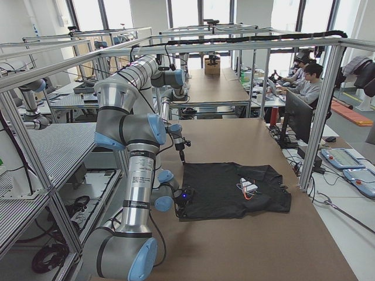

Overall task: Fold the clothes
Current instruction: 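Grasp the two bottom hem corners with both grippers, then lift the hem with both grippers and pull it up off the table, then carry the hem over the shirt toward the collar with both grippers, then lower the hem onto the shirt near the collar and open both grippers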

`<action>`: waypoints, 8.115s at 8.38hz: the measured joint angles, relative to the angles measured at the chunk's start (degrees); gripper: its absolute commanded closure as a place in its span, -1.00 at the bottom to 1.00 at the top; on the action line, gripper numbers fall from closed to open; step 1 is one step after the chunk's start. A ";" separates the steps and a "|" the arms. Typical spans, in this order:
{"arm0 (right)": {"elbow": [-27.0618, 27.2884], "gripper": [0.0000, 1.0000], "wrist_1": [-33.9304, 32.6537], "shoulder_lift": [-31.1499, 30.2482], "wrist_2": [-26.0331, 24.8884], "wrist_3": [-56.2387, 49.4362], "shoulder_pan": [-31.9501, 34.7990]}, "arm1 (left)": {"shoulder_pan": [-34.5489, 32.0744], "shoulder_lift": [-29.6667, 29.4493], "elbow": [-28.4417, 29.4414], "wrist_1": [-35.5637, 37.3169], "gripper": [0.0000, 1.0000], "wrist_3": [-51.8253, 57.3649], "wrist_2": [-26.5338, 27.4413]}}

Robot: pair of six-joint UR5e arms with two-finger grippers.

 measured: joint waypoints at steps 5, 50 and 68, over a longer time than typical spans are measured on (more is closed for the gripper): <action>-0.92 -0.90 0.00 0.15 0.00 -0.07 0.00 | -0.31 -0.21 0.06 0.00 0.20 0.27 -0.02; 18.00 1.00 -21.63 5.45 38.21 -31.13 16.20 | -36.39 -22.34 -22.03 49.75 1.00 30.77 -50.70; 3.89 1.00 -23.90 17.37 28.87 -28.61 30.09 | -50.95 -39.51 2.71 49.78 1.00 31.06 -42.60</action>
